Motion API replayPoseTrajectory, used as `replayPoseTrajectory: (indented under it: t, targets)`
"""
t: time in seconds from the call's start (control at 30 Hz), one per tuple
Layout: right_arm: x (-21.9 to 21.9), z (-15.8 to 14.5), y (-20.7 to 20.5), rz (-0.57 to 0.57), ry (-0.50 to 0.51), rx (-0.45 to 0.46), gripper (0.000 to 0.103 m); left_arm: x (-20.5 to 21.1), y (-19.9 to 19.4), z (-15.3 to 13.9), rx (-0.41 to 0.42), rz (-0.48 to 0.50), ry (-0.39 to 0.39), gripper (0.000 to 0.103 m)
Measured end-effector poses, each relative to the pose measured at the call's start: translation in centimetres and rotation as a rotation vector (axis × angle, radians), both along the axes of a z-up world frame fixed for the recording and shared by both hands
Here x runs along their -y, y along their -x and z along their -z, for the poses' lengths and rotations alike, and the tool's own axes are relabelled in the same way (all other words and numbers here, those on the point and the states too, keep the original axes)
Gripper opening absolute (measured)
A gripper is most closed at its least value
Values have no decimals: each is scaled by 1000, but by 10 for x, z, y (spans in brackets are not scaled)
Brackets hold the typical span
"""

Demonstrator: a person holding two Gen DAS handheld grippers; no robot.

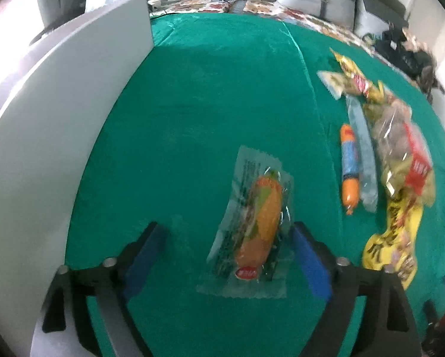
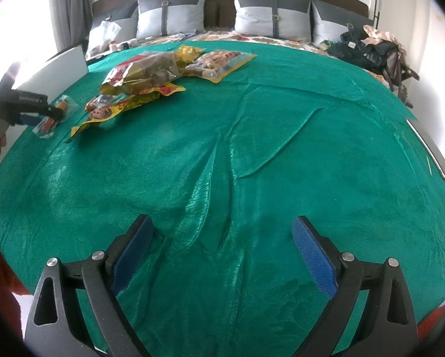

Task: Organize snacks
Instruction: 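Lower the left tool around the clear corn-sausage pack while the right tool approaches the long yellow pack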

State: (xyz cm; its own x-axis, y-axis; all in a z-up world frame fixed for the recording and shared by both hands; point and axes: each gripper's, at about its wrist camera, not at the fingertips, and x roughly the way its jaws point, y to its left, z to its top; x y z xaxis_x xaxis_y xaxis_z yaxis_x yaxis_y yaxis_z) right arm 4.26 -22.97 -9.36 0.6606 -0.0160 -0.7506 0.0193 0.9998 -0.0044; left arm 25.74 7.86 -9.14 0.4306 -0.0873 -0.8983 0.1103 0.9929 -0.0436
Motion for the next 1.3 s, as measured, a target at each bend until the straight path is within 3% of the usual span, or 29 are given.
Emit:
replayPoseTrajectory:
  t: [0.1,0.13,0.3,0.4,0.5,0.57,0.67,0.73,0.83,0.97,1.0,1.03,1.07,1.3]
  targets:
    - [1,0,0,-5,-1,4,97,4,11,6,51,9,-55,103]
    - [1,0,1,-9,-1,3,97,-1,14,8,63,-4,-20,103]
    - [1,0,4,-17,-3,-4,97,-9,28,10,160,-2,-16,103]
    - [2,0,2,-16,-5,-22,97,-7,24,12,175,-2,-14,103]
    - [1,-4,-7,9,-11,-96,96,-9,26,12,176,-1,-10,103]
    - [1,-10,-21,34,-81,-161,96,-9,24,11,176,-1,-10,103]
    - [-10,-24,-51,29,-262,-182,96,-9,24,11,176,-1,-9,103]
    - [-31,-33,-82,10,-311,-191,96,-9,24,12,176,-1,-9,103]
    - [-66,-35,-124,-14,-318,-225,93,-9,24,12,176,-1,-9,103]
    - [-108,-24,-170,-10,-240,-274,92,-9,25,11,176,-1,-9,103]
    - [-113,-21,-173,-8,-210,-283,89,-10,25,11,176,-1,-9,103]
    - [-119,-16,-174,-14,-148,-303,68,-10,25,11,176,-1,-9,103]
    - [-120,-14,-173,-26,-128,-314,56,-10,25,11,176,-1,-8,103]
    - [-75,-10,-120,-95,-168,-307,50,-9,24,12,178,-2,-8,103]
